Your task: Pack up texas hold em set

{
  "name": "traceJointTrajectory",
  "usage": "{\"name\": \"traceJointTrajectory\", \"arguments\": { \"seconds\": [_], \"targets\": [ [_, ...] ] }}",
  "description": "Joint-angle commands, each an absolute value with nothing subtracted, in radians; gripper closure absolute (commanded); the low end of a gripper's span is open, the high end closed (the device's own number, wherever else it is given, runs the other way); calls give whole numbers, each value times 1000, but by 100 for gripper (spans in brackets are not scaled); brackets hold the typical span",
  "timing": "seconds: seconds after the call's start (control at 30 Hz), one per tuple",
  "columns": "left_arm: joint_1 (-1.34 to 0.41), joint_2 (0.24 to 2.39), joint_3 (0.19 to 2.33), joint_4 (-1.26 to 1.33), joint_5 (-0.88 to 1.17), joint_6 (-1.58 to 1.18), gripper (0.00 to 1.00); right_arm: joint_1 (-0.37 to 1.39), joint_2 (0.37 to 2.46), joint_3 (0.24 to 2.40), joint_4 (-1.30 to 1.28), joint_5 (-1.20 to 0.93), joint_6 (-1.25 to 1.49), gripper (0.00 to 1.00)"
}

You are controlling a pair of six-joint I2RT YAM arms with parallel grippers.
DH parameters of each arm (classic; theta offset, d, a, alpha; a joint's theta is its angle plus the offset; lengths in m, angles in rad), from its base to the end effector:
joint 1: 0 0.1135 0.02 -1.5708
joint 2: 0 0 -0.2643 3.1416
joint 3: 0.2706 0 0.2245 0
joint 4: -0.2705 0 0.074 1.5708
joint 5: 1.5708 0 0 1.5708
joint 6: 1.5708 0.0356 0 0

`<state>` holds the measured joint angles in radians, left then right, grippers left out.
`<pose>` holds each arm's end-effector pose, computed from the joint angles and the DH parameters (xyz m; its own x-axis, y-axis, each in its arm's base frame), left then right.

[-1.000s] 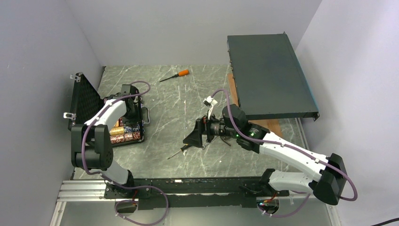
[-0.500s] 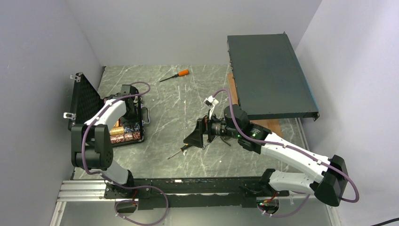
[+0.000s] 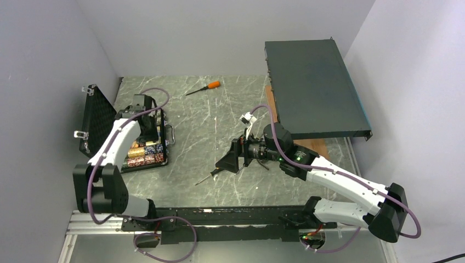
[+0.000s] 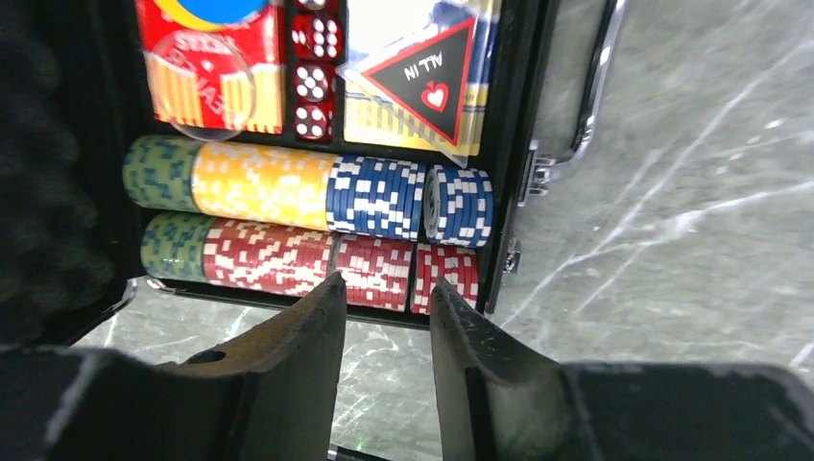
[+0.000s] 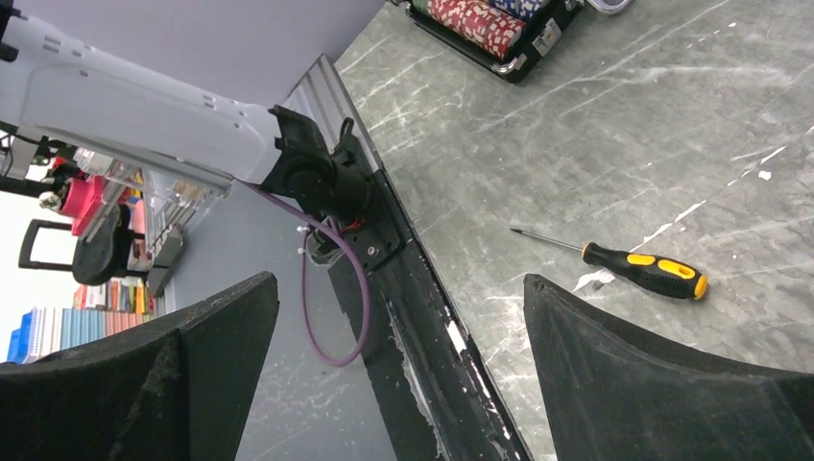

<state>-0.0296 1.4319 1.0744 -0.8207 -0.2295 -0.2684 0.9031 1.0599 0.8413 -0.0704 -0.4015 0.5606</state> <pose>0.2488 0.0007 0.2554 -0.8750 -0.2324 -0.4247 -0.3010 0.9482 0.1012 0.1236 0.1793 0.3253 -0.6570 -0.0428 -0.7526 -0.7148 0.3525 0.6040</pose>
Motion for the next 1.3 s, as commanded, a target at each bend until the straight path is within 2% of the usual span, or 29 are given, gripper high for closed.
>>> {"name": "traceJointTrajectory", "arguments": {
  "seconds": [0.0,0.13,0.23,0.27,0.3,0.43,0.63,0.93,1.07,1.17,1.27],
  "targets": [
    [-25,1313,1184,-888,-234,-284,54,905,1049,833,-49,-404,549,0],
    [-18,1254,1295,-922,-337,-294,37,906,1072,840,-42,-427,546,0],
    [12,1217,1383,-902,-457,-290,8,906,1082,849,-50,-439,543,0],
    [35,1212,1413,-895,-505,-284,2,906,1082,853,-57,-441,541,0],
    [58,1216,1441,-886,-572,-275,1,907,1083,858,-67,-441,538,0],
    [130,1294,1566,-882,-748,-236,1,905,1074,877,-106,-441,526,0],
    [202,1442,1683,-896,-856,-216,1,905,1097,936,-181,-456,511,0],
    [281,1685,1842,-1032,-811,-292,1,906,1148,971,-205,-471,542,0],
    [310,1705,1781,-1015,-740,-297,2,909,1164,985,-219,-468,544,0],
    [332,1666,1643,-909,-633,-263,11,910,1168,985,-226,-459,537,0],
    [333,1621,1608,-894,-556,-250,33,910,1178,976,-220,-455,532,0]
  ]
}}
